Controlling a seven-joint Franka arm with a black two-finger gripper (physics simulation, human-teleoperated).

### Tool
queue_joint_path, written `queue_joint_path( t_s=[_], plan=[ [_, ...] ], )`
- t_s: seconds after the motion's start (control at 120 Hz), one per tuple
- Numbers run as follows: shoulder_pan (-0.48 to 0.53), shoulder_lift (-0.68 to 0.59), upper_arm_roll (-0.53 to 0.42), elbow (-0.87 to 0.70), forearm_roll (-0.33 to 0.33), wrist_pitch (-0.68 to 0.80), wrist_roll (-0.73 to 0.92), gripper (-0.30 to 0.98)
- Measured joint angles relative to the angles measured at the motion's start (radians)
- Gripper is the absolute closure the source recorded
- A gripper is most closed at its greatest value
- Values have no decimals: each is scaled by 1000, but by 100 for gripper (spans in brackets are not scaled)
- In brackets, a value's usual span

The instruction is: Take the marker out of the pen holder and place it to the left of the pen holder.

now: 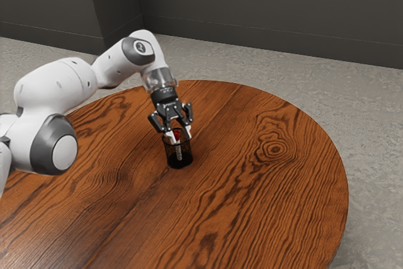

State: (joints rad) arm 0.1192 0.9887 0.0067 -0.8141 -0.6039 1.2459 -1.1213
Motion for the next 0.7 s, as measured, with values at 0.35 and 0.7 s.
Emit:
queue_joint_path(
  t_s=[0.35, 0.7],
  plan=[
    [21, 19, -1, 7, -45, 8, 20, 53],
    [45, 26, 0, 0, -97, -5, 59, 64]
  ],
)
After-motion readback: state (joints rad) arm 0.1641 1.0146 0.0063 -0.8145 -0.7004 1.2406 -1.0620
